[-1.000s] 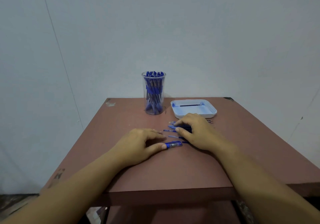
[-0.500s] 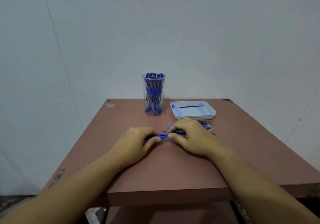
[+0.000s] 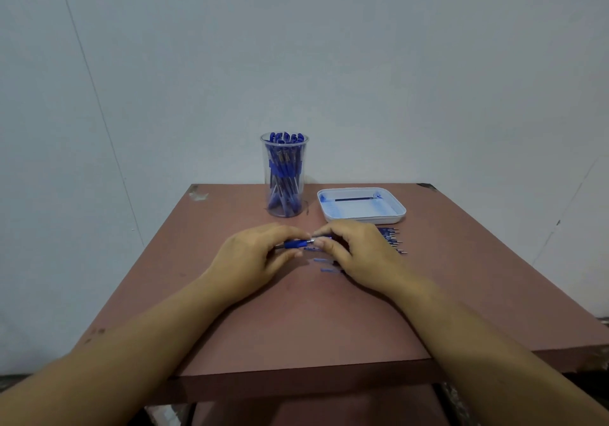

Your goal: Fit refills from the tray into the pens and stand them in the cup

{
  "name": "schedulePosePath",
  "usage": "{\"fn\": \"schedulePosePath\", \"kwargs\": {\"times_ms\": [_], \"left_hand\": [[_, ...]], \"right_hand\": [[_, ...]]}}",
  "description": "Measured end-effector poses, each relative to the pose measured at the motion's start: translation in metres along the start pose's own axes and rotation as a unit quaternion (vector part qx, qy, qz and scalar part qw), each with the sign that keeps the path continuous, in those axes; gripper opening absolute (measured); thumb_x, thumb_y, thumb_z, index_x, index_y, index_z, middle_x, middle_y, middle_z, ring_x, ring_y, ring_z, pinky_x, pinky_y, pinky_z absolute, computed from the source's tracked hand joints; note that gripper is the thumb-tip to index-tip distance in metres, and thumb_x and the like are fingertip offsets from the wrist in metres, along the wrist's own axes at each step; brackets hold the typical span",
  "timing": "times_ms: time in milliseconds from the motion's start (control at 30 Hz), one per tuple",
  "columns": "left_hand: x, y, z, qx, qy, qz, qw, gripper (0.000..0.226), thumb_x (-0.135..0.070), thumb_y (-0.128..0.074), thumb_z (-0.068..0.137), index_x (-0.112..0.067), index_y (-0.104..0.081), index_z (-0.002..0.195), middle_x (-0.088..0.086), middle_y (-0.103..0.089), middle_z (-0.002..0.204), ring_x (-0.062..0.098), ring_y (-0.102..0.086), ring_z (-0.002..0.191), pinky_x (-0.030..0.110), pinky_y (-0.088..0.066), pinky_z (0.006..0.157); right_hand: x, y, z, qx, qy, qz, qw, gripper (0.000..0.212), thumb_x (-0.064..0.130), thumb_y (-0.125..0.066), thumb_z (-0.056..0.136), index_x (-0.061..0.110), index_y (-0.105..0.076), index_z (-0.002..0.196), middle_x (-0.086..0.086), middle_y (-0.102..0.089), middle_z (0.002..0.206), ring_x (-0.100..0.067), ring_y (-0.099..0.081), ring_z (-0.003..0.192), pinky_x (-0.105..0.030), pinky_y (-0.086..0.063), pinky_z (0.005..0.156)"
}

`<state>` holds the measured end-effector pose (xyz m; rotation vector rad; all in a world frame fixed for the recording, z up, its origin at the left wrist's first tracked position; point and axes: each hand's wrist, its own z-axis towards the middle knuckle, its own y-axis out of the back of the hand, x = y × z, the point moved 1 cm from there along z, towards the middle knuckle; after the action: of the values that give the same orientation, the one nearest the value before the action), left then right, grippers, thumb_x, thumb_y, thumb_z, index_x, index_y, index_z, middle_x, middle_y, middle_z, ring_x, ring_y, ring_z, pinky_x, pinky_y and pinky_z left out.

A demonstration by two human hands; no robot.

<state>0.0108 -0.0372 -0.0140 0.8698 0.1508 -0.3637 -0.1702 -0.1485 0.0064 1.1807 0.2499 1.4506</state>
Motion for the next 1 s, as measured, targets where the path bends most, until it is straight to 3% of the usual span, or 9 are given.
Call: {"fn": "schedulePosePath", "kwargs": {"times_ms": [267, 400, 467, 533, 633, 700, 800, 900, 1000], "left_hand": [[-0.003, -0.002, -0.005, -0.009, 0.024, -0.021, 0.999, 0.029, -0.040, -0.051, 0.092, -0.035, -0.066, 0.117, -0.020, -0.068, 0.107, 0.000, -0.063, 0.094, 0.019, -0.049, 0.080], [-0.006, -0.004, -0.005, 0.012, 0.052, -0.034, 0.998, 0.031, -0.040, -0.049, 0.093, -0.039, -0.064, 0.120, -0.024, -0.068, 0.112, 0.000, -0.063, 0.098, 0.025, -0.052, 0.084], [-0.004, -0.002, -0.007, 0.027, 0.060, -0.040, 0.997, 0.033, -0.035, -0.048, 0.094, -0.042, -0.063, 0.123, -0.026, -0.067, 0.111, -0.001, -0.063, 0.096, 0.021, -0.050, 0.084], [0.001, 0.002, -0.010, 0.031, 0.071, -0.049, 0.996, 0.033, -0.032, -0.050, 0.095, -0.045, -0.062, 0.123, -0.029, -0.067, 0.100, 0.002, -0.063, 0.085, 0.018, -0.049, 0.077], [0.006, 0.009, -0.011, 0.003, 0.072, -0.045, 0.996, 0.031, -0.023, -0.062, 0.094, -0.041, -0.066, 0.120, -0.043, -0.059, 0.086, -0.006, -0.058, 0.073, 0.007, -0.040, 0.067], [0.006, 0.009, -0.011, -0.012, 0.081, -0.049, 0.995, 0.028, -0.024, -0.069, 0.091, -0.038, -0.069, 0.115, -0.047, -0.058, 0.085, -0.010, -0.057, 0.074, 0.004, -0.039, 0.067], [0.005, 0.008, -0.009, -0.015, 0.085, -0.058, 0.995, 0.022, -0.040, -0.069, 0.086, -0.038, -0.072, 0.108, -0.041, -0.063, 0.088, -0.004, -0.063, 0.078, 0.009, -0.045, 0.068], [0.007, 0.010, -0.009, -0.019, 0.082, -0.054, 0.995, 0.027, -0.046, -0.065, 0.084, -0.038, -0.073, 0.107, -0.034, -0.066, 0.098, -0.006, -0.064, 0.080, 0.013, -0.048, 0.070], [0.007, 0.011, -0.008, -0.023, 0.094, -0.050, 0.994, 0.027, -0.047, -0.065, 0.083, -0.038, -0.073, 0.107, -0.028, -0.070, 0.094, -0.004, -0.064, 0.079, 0.013, -0.048, 0.070]], "right_hand": [[0.001, -0.002, 0.000, -0.021, -0.039, 0.068, 0.997, 0.012, 0.021, -0.066, 0.092, 0.021, -0.073, 0.101, 0.012, -0.070, 0.083, -0.005, -0.066, 0.079, -0.023, -0.055, 0.069], [-0.001, -0.001, 0.001, -0.007, -0.036, 0.047, 0.998, 0.012, 0.018, -0.066, 0.091, 0.022, -0.073, 0.099, 0.012, -0.071, 0.085, -0.002, -0.064, 0.082, -0.014, -0.049, 0.068], [-0.006, 0.005, 0.001, -0.014, -0.048, 0.049, 0.998, 0.017, 0.014, -0.066, 0.090, 0.030, -0.072, 0.093, 0.019, -0.068, 0.082, 0.004, -0.062, 0.081, -0.010, -0.044, 0.069], [-0.015, 0.014, 0.000, -0.028, -0.064, 0.048, 0.996, 0.028, 0.014, -0.067, 0.090, 0.041, -0.066, 0.085, 0.022, -0.068, 0.082, 0.002, -0.063, 0.082, -0.018, -0.047, 0.074], [-0.018, 0.019, -0.002, 0.001, -0.075, 0.064, 0.995, 0.022, 0.020, -0.070, 0.088, 0.040, -0.067, 0.082, 0.015, -0.072, 0.083, -0.008, -0.066, 0.081, -0.032, -0.053, 0.078], [-0.009, 0.015, -0.005, 0.038, -0.058, 0.066, 0.995, 0.011, 0.026, -0.073, 0.086, 0.037, -0.070, 0.085, 0.015, -0.070, 0.082, 0.001, -0.062, 0.079, -0.021, -0.047, 0.073], [0.001, 0.006, -0.005, 0.090, 0.004, 0.011, 0.996, 0.005, 0.036, -0.074, 0.083, 0.036, -0.071, 0.087, 0.020, -0.063, 0.087, 0.007, -0.051, 0.095, -0.009, -0.037, 0.079], [-0.005, -0.003, -0.006, 0.152, 0.014, -0.063, 0.986, 0.011, 0.054, -0.069, 0.081, 0.047, -0.065, 0.089, 0.016, -0.058, 0.096, -0.004, -0.043, 0.102, -0.024, -0.036, 0.088], [-0.007, 0.000, -0.007, 0.132, 0.021, -0.068, 0.989, 0.017, 0.052, -0.070, 0.081, 0.045, -0.066, 0.096, 0.020, -0.058, 0.101, 0.001, -0.040, 0.104, -0.027, -0.034, 0.092]]}}
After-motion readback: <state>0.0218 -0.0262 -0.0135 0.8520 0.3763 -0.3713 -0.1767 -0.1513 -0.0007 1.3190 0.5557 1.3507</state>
